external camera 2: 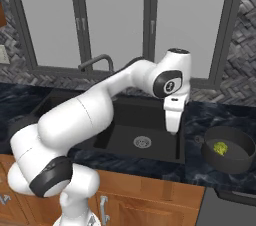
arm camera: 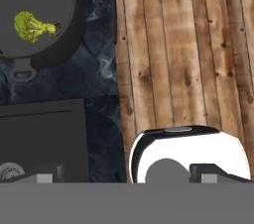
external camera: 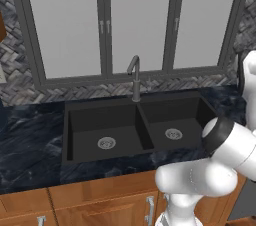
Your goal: Dump the broccoli from the pot into the sink. Then turn on the water and wash the broccoli. Then turn off the water and put the broccoli back in the pot.
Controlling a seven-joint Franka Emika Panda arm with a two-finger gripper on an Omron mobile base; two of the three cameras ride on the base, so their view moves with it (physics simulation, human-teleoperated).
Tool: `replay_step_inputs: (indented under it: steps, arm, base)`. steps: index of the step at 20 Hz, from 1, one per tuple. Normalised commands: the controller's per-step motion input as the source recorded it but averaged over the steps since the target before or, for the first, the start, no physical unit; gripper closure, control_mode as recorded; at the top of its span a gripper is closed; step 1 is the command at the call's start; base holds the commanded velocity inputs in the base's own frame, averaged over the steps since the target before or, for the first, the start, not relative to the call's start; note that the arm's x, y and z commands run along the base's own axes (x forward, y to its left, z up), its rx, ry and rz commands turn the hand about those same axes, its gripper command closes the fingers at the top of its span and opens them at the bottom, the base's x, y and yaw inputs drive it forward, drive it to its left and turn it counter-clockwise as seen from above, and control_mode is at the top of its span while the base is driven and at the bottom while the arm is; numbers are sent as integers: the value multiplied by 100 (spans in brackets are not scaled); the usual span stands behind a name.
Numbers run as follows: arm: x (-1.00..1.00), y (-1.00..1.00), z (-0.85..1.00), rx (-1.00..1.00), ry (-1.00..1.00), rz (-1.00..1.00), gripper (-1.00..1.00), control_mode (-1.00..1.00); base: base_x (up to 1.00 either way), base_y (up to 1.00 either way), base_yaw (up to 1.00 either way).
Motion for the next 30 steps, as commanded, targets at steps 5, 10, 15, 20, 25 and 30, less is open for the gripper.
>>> replay_step_inputs:
  steps: [5,10,15,20,25,30]
  arm:
    - [-4,-38,-12,1,-8,-1,-100,-100]
    - [0,-37,-17,0,-7,0,-100,-100]
    - [0,-38,-20,0,-4,0,-100,-100]
    - [0,-37,-20,0,-2,0,-100,-100]
    - [0,-33,-20,0,-2,0,-100,-100]
    - [0,-29,-21,0,0,0,-100,-100]
  base:
    - [0,0,0]
    - [0,0,0]
    - [0,0,0]
    - [0,0,0]
    - [0,0,0]
    - [0,0,0]
